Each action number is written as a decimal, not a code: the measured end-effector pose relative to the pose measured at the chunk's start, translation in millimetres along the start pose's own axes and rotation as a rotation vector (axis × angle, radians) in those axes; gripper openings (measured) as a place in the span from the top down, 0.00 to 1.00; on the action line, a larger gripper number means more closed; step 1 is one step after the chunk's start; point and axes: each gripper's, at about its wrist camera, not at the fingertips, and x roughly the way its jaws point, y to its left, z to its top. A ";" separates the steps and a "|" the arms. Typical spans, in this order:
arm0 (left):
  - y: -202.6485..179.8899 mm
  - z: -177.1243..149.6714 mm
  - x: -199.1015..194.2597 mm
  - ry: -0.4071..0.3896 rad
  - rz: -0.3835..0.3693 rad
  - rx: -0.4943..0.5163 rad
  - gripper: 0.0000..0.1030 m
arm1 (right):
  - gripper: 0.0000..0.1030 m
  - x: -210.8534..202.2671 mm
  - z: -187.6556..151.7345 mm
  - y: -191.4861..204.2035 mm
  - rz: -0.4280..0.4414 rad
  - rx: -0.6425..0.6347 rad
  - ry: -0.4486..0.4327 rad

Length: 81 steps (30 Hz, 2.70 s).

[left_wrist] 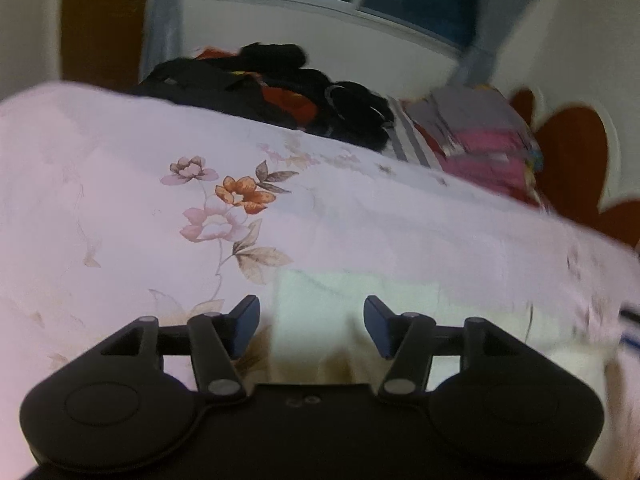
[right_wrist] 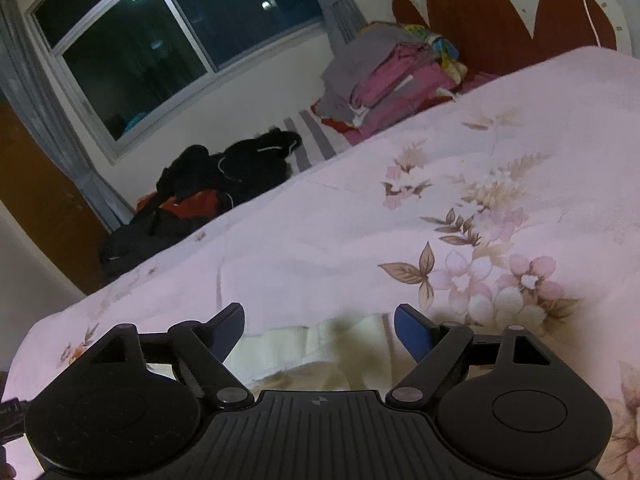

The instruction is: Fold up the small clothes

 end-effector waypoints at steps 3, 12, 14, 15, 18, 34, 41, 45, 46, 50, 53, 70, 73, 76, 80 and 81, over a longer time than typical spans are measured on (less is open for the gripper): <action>3.2 -17.3 -13.1 0.007 0.023 0.125 0.45 | 0.20 -12.6 -7.2 -4.5 -0.013 -0.046 -0.002; -27.5 -50.8 -8.6 -0.016 0.059 0.385 0.45 | 0.34 -17.6 -40.2 -3.9 -0.044 -0.183 0.050; -38.9 -46.6 0.8 -0.032 0.067 0.391 0.45 | 0.35 -10.4 -44.7 -1.2 -0.047 -0.196 0.065; -43.8 -44.1 6.2 -0.036 0.070 0.392 0.45 | 0.35 -7.2 -46.1 -1.9 -0.046 -0.196 0.070; -47.7 -34.6 21.1 -0.032 0.052 0.329 0.45 | 0.35 2.0 -45.2 1.4 -0.042 -0.193 0.072; -22.1 -22.0 45.5 0.036 -0.067 0.068 0.87 | 0.35 41.0 -40.5 5.7 -0.032 -0.213 0.109; -19.9 -25.2 41.7 0.010 -0.027 0.040 0.96 | 0.95 46.6 -41.5 10.9 -0.007 -0.235 0.133; -19.5 -25.9 47.0 0.009 -0.002 0.018 0.96 | 0.95 53.3 -45.9 5.6 -0.116 -0.287 0.109; -21.0 -25.5 47.2 0.012 0.002 0.021 0.96 | 0.95 52.3 -44.6 6.7 -0.120 -0.290 0.109; -26.2 -23.7 40.8 0.013 0.035 0.055 0.81 | 0.94 42.6 -42.6 8.5 -0.125 -0.277 0.086; -26.7 -21.8 33.7 0.010 0.061 0.052 0.76 | 0.94 31.8 -40.4 14.3 -0.123 -0.284 0.060; -86.5 -28.0 -13.8 -0.066 -0.010 0.180 0.40 | 0.51 9.9 -64.8 83.3 0.003 -0.401 0.041; -94.7 -35.0 -7.4 -0.046 -0.030 0.188 0.40 | 0.51 13.5 -73.0 90.7 0.019 -0.410 0.061; -103.3 -39.3 2.8 -0.035 -0.031 0.197 0.40 | 0.51 21.6 -78.4 96.8 0.032 -0.412 0.079; -111.5 -37.8 20.3 -0.023 -0.027 0.197 0.40 | 0.51 33.5 -83.8 109.2 0.040 -0.432 0.092; -113.1 -38.9 24.7 -0.018 -0.020 0.203 0.40 | 0.51 37.6 -85.7 111.4 0.038 -0.443 0.096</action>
